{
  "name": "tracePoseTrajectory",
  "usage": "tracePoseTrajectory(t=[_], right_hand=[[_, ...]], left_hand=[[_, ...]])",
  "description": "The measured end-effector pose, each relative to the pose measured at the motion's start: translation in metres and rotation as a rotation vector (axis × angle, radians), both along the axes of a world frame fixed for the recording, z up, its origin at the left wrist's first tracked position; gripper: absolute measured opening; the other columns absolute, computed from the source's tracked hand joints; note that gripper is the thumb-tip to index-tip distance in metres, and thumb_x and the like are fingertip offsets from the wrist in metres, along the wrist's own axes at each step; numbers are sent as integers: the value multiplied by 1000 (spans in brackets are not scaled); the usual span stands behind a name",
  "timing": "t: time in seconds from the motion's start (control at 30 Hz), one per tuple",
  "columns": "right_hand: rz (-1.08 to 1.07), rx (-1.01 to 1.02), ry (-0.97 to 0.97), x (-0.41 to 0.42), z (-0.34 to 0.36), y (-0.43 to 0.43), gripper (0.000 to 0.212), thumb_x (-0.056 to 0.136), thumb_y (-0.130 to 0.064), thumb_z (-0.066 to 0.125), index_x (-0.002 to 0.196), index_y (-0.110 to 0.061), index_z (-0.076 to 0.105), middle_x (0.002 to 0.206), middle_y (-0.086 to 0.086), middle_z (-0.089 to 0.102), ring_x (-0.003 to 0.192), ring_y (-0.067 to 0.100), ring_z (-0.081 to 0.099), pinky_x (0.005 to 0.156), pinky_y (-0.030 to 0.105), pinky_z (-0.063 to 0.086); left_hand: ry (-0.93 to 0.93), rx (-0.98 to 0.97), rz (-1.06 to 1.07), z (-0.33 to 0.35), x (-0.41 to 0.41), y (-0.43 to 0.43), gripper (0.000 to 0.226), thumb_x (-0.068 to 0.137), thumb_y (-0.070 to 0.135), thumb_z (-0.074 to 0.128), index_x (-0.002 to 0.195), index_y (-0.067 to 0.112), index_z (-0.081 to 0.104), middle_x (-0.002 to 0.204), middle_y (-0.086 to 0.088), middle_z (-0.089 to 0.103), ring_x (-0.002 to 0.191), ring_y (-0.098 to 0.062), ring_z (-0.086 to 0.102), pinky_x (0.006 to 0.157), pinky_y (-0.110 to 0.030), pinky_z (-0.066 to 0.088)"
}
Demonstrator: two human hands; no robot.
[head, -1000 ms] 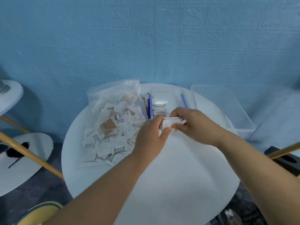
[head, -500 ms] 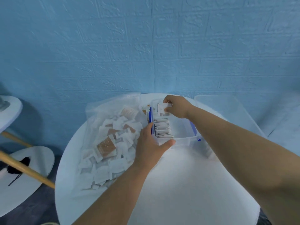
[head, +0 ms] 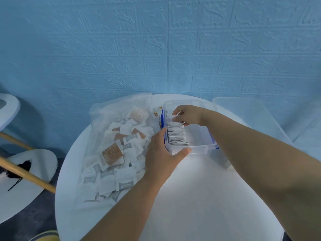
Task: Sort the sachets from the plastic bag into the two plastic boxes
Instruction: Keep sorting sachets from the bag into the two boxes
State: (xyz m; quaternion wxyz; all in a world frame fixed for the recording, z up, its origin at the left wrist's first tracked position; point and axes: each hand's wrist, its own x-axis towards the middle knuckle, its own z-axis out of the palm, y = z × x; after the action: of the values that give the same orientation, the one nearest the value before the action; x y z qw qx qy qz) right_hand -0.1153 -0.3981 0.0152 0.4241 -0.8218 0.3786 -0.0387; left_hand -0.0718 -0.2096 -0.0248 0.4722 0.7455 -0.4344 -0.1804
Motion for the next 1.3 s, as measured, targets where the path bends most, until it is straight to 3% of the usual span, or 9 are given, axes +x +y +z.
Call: tracePoseTrajectory(t=[0.27,0.4,0.6,0.7,0.8,0.93,1.07,1.17,1.3], right_hand=[[14,43,-4,0,-2,-8,17,85,-28,66,99,-18,64,106,6,62,95,16,57,72,20,51],[35,45,7,1,-6,-8,7,85,-31,64,89,-26,63,113,7,62,106,22,59,89,31,51],[58,-35,60,-4,0,0,24,91,-34,55,110,-21,60,121,6,59,114,24,53,87,31,45],[42,-129,2,-11,10,13,30,92,-28,54,119,-13,58,122,7,59,101,19,54,87,28,42],[-8,-318,-170,-18,25,38,24,92,-25,55,112,-12,61,109,0,61,90,10,50,73,14,37],[112,-160,-367,-33,36,96,8,90,-16,58,84,-21,61,78,-9,59,71,7,54,73,20,47],[467,-117,-200,-51,27,165,8,88,-20,62,92,-16,67,86,-2,67,74,1,58,74,15,46],[614,-214,-93,-50,3,191,18,90,-23,58,103,-15,68,100,-6,67,83,0,56,75,8,42],[554,-440,-132,-41,-23,193,27,91,-20,56,117,-16,62,121,0,59,107,7,49,94,13,36]], left_hand=[[-10,1,4,1,0,1,88,67,42,78,140,27,31,126,17,37,120,-4,42,96,-19,36],[-24,7,4,1,0,0,89,68,43,78,141,27,30,136,12,38,121,-6,42,96,-21,37],[94,-33,-32,9,5,4,72,74,35,74,136,26,38,121,17,38,116,-5,45,96,-21,40],[38,-153,10,24,8,18,43,83,24,67,123,27,51,111,23,46,106,-3,50,93,-19,41],[-23,-297,107,31,15,51,17,86,15,63,96,30,60,94,16,63,88,3,58,78,-10,43],[-92,-296,196,14,22,106,8,81,28,58,74,31,59,76,14,65,69,-2,60,60,-6,42],[-353,-145,165,-17,35,147,22,82,40,51,75,23,63,68,13,61,69,-1,52,68,-2,36],[-500,-73,150,-34,48,156,31,85,37,46,84,15,68,83,4,65,81,-4,52,81,-6,34],[-629,-15,150,-38,55,151,40,83,38,48,103,10,69,109,-4,66,103,-13,52,91,-20,37]])
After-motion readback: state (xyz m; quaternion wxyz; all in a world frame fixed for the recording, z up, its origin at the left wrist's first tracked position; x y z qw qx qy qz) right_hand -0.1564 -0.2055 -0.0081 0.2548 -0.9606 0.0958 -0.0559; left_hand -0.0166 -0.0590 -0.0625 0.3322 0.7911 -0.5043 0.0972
